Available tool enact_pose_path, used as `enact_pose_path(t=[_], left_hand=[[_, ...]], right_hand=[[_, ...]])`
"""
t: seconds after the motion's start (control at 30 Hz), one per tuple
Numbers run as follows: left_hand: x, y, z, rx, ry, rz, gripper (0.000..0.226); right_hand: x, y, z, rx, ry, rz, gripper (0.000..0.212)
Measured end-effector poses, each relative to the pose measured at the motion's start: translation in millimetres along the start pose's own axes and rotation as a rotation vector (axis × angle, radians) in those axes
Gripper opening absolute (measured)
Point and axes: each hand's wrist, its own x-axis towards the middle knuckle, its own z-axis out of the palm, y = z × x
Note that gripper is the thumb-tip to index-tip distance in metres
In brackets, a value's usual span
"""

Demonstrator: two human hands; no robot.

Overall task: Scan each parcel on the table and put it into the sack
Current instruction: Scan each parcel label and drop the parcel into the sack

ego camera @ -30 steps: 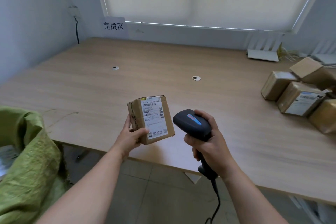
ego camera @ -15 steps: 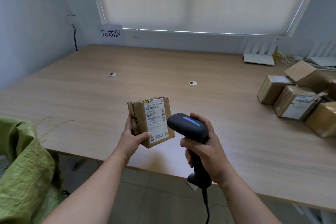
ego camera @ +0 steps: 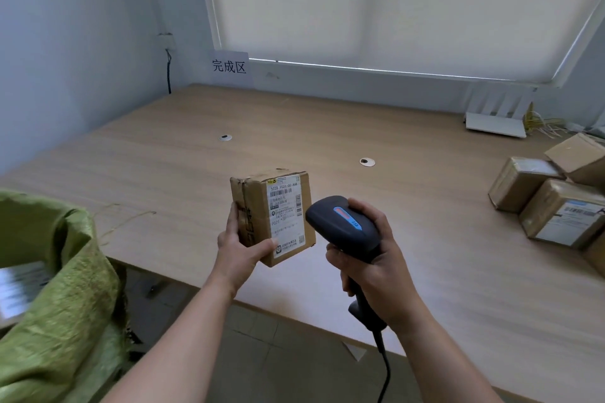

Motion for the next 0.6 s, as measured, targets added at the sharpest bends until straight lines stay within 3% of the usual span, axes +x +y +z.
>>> enact_pose_path(t=[0.37,0.6], left_hand=[[-42.3,13.6,-83.3,0.036,0.37,0.204,0.091],[-75.6,10.0,-157.4,0.121,0.598,0.174,0.103]], right_hand=[[22.1,-8.8,66.9,0.018,-0.223,-0.118,0.073],[27.6,-12.1,140.6,0.031,-0.374,-0.126,0.075]])
